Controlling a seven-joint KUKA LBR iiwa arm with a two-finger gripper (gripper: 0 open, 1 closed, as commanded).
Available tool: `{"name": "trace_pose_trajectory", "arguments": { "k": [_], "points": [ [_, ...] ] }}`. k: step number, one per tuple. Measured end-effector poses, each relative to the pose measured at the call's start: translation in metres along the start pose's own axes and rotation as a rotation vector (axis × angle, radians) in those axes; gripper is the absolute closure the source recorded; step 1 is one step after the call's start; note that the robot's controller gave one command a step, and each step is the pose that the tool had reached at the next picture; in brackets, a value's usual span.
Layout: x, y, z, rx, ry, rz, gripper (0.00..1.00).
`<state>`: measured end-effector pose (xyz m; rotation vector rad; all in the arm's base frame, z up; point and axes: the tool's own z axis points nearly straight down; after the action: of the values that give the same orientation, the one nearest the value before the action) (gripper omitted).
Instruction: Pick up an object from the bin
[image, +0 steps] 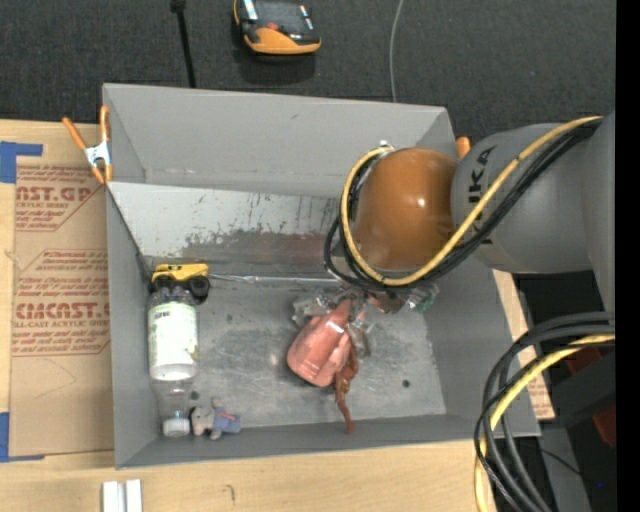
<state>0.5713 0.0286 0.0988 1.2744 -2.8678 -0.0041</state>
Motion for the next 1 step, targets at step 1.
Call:
{"name": "trace_pose_trajectory", "arguments": {
  "k": [1],
  "points": [
    [-0.0001,0.0001,-0.0088,0.002,-0.002,0.000,1.00]
  ]
}}
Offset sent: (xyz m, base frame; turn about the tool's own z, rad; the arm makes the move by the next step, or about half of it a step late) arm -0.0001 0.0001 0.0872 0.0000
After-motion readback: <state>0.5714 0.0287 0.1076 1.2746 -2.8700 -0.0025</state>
